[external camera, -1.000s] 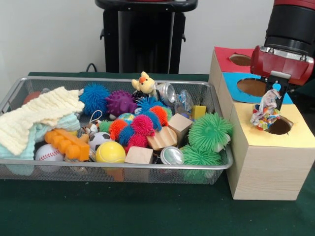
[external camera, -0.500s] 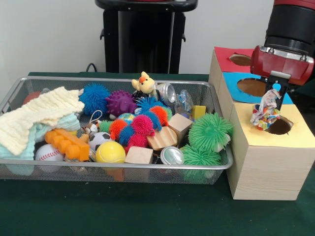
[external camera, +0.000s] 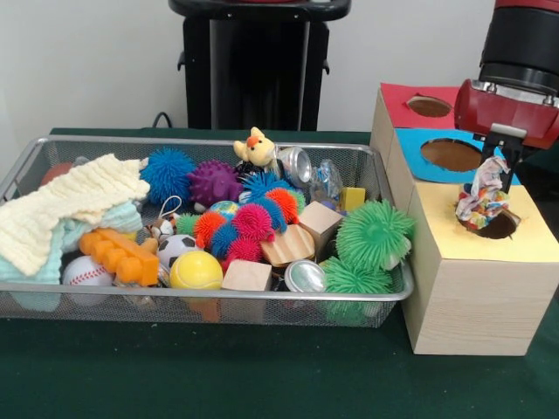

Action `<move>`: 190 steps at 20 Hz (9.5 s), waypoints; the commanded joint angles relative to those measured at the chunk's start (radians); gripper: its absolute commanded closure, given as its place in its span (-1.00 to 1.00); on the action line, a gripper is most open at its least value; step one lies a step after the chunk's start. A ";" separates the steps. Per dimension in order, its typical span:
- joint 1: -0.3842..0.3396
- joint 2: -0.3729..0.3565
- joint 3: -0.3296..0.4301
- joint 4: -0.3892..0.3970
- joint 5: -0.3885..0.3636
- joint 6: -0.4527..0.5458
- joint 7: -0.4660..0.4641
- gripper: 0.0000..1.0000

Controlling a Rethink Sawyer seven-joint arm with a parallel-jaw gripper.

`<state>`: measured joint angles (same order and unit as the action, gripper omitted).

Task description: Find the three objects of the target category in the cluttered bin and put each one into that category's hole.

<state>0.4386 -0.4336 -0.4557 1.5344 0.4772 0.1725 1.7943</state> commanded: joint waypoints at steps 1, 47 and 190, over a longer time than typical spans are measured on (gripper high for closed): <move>0.023 0.013 0.065 0.052 0.059 0.104 0.284 1.00; 0.016 0.026 0.096 0.079 0.083 0.070 0.263 -1.00; 0.002 0.205 0.038 -0.072 0.077 -0.061 0.277 1.00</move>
<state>0.4494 -0.3421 -0.5152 1.4739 0.5034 0.1826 1.7943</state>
